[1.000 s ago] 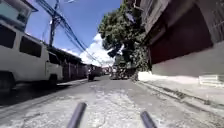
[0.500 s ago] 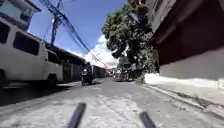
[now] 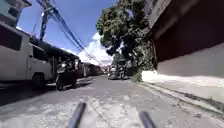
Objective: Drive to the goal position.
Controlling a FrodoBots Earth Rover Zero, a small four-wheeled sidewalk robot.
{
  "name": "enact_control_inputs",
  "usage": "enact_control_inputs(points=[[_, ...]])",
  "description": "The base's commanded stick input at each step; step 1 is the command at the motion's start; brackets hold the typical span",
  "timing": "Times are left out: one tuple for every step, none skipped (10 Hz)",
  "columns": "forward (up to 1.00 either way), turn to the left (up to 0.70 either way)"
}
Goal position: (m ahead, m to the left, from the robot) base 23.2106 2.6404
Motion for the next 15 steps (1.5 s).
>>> enact_control_inputs(points=[[1.00,0.00],[1.00,0.00],[1.00,0.00],[1.00,0.02],[1.00,0.14],[1.00,0.40],[1.00,0.40],[1.00,0.12],[1.00,0.00],[1.00,0.00],[1.00,0.00],[1.00,0.00],[1.00,0.00],[1.00,0.03],[1.00,0.07]])
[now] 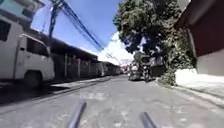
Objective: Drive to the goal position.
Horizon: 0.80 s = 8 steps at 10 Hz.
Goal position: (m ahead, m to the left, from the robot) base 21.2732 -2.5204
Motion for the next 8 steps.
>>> enact_control_inputs(points=[[1.00,0.08],[1.00,0.04],[1.00,-0.02],[1.00,-0.10],[1.00,-0.40],[1.00,-0.40],[1.00,-0.40],[1.00,-0.40]])
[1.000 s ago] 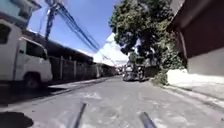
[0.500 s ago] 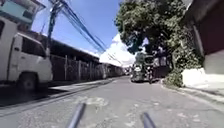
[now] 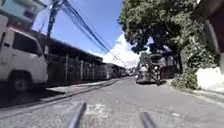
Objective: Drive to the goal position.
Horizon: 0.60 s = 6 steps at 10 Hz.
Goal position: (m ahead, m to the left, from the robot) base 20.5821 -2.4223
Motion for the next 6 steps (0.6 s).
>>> enact_control_inputs(points=[[1.00,0.00],[1.00,0.11],[1.00,0.05],[1.00,0.02],[1.00,0.00],[1.00,0.01]])
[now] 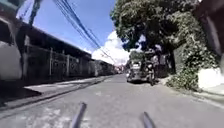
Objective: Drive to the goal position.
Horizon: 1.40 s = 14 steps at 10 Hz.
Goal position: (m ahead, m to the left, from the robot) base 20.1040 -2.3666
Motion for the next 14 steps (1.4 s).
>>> enact_control_inputs(points=[[1.00,0.00],[1.00,0.00],[1.00,0.00],[1.00,0.00],[1.00,0.00],[1.00,0.00],[1.00,0.00],[1.00,0.00],[1.00,0.00],[1.00,-0.22],[1.00,-0.40],[1.00,-0.40],[1.00,-0.31],[1.00,-0.12]])
